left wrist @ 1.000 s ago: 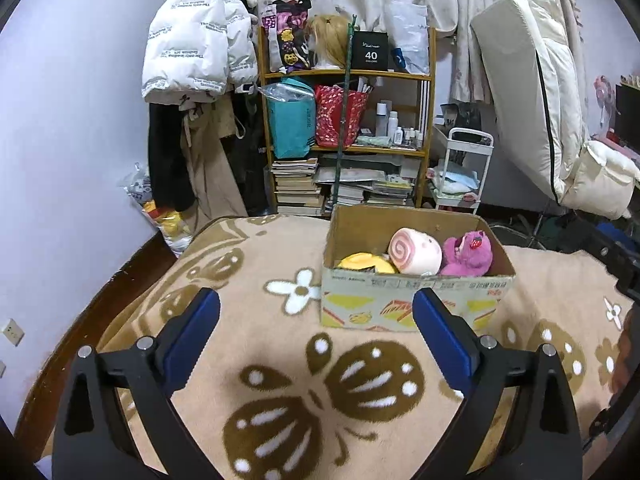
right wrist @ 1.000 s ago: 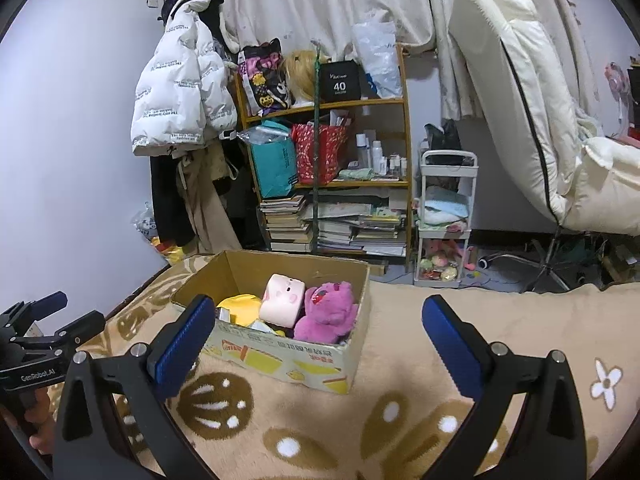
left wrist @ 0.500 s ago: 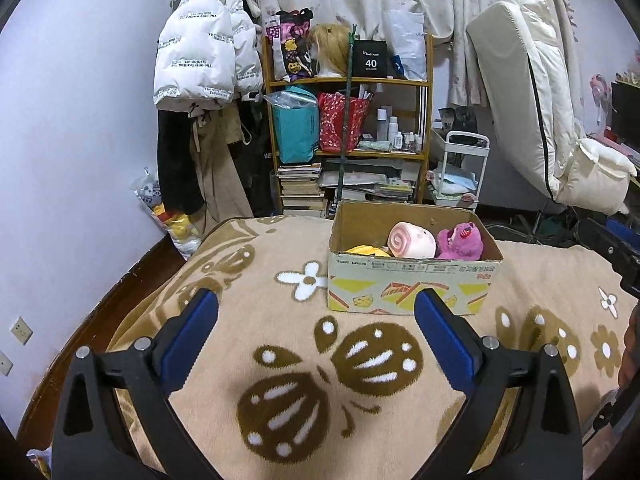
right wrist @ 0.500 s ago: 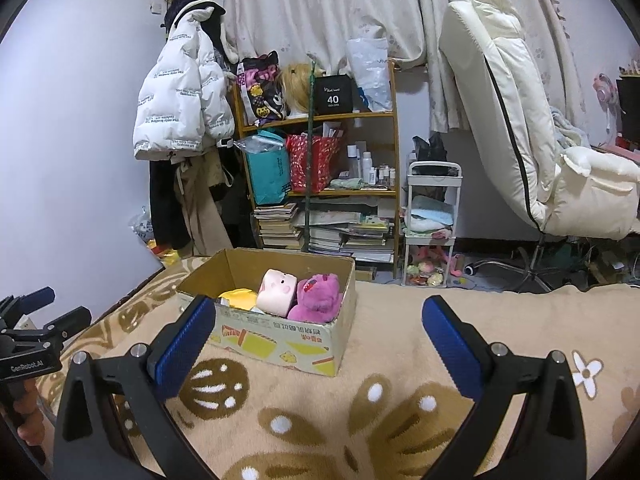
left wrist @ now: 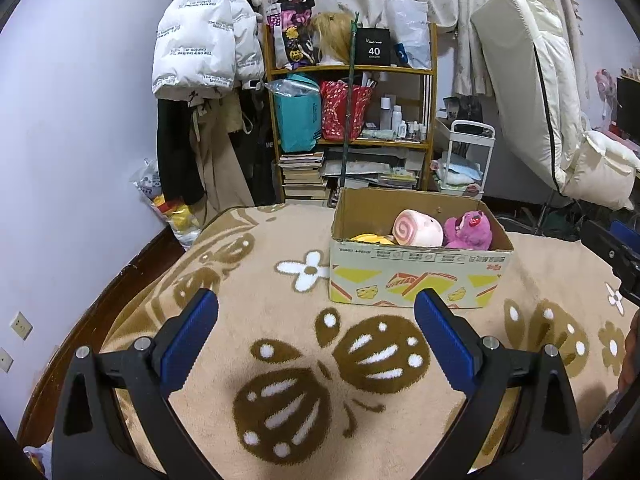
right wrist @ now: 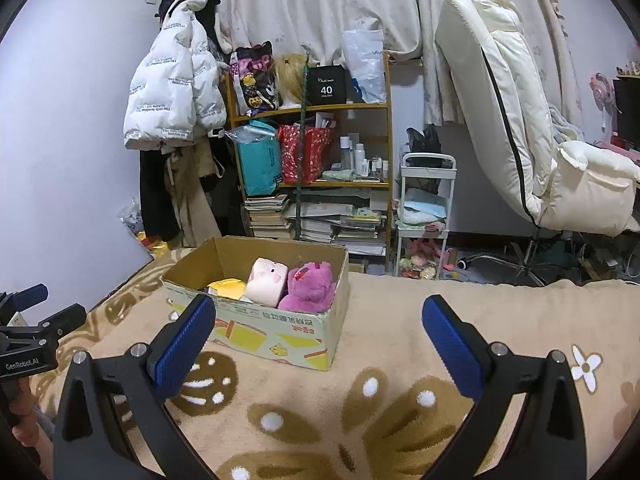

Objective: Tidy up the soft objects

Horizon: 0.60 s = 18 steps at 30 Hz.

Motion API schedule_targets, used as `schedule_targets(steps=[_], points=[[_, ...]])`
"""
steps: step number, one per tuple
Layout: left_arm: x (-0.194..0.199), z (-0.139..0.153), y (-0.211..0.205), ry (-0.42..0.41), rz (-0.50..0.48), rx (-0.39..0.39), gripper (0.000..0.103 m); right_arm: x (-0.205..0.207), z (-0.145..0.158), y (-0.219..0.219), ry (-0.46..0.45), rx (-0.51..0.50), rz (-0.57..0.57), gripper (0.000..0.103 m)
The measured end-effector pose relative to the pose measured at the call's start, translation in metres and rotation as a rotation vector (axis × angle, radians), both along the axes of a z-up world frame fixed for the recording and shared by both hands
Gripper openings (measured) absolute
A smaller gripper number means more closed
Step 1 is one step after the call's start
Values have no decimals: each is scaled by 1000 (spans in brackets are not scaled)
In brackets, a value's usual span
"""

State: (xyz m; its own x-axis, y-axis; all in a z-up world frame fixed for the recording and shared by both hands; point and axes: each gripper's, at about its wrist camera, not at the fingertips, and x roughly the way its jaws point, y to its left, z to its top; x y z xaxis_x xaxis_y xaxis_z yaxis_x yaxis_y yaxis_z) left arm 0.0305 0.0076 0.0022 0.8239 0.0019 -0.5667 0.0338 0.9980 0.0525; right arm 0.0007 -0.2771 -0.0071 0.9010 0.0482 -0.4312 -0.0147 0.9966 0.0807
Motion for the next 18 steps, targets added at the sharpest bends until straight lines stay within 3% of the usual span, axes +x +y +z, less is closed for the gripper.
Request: schedule_targets(steps=[18], points=[[6,-6,-2,9,-11,-8,98,6,-1,-4,3,0,-2,103]])
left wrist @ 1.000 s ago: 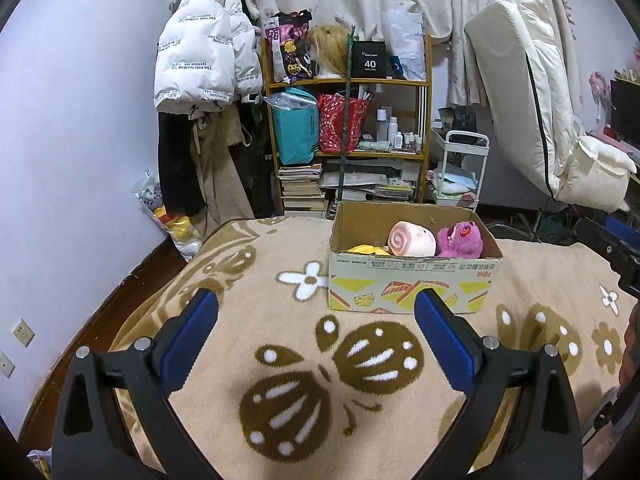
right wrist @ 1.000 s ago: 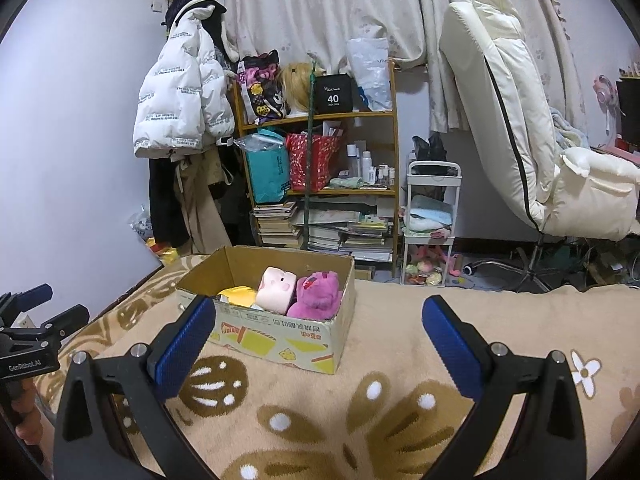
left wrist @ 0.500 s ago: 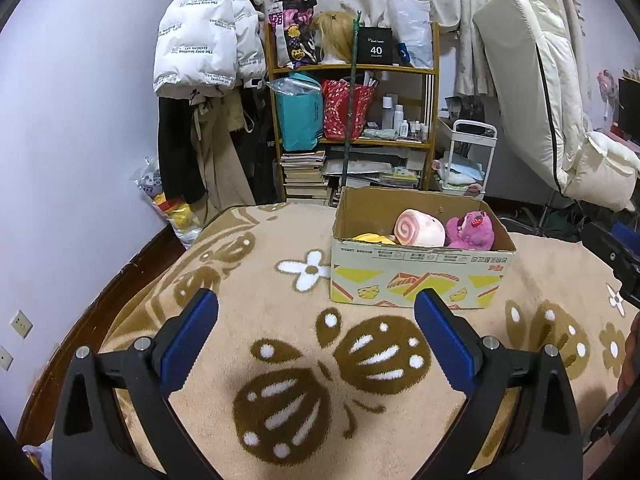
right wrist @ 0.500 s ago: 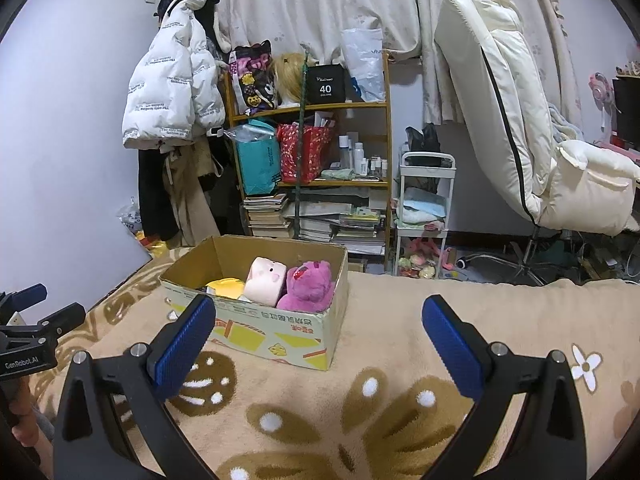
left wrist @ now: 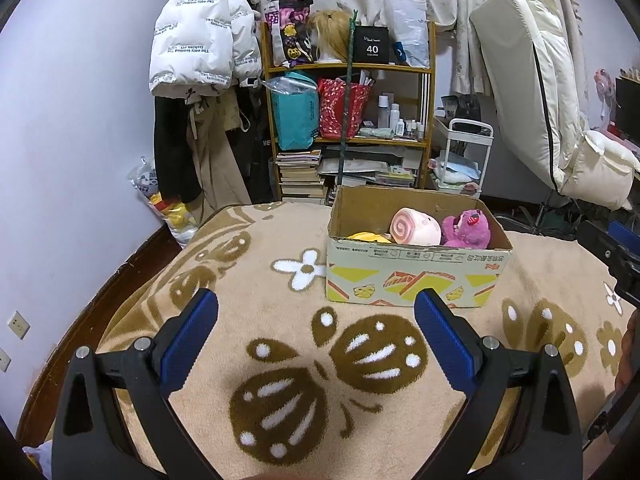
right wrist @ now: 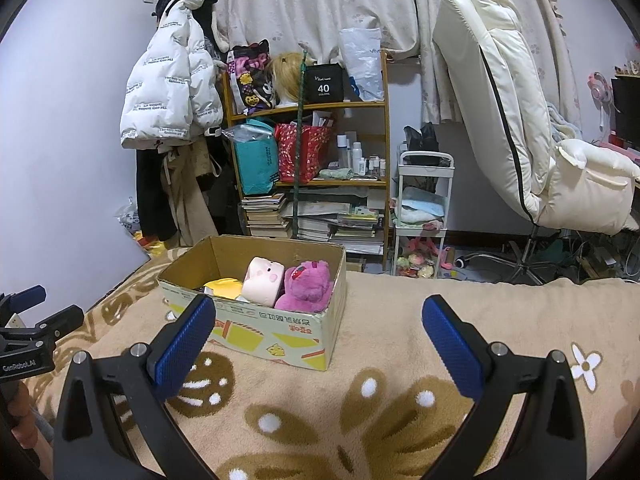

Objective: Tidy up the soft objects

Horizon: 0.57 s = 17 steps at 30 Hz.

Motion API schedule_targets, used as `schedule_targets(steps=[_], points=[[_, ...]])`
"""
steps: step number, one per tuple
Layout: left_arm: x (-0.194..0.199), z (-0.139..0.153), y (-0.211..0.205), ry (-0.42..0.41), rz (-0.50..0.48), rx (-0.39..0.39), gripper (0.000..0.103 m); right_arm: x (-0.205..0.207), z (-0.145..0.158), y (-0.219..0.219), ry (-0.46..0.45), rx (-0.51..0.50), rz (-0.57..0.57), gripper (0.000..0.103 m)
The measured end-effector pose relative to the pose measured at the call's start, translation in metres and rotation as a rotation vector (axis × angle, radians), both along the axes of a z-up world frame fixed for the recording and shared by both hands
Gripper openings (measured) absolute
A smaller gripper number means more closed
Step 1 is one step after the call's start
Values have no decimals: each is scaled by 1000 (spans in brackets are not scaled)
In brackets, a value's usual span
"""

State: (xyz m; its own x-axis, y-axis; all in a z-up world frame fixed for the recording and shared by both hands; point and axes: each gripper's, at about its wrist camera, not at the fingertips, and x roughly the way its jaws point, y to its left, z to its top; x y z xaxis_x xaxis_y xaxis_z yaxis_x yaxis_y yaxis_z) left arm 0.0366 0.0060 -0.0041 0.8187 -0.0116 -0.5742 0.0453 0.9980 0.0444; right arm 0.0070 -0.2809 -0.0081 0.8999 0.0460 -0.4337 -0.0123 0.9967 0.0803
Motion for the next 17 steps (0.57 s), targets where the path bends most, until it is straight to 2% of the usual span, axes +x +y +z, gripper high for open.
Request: schedule_targets(steps=[17], points=[[0,-3,-1,5,-2,2,98,1,1,-2,0,0,3,103]])
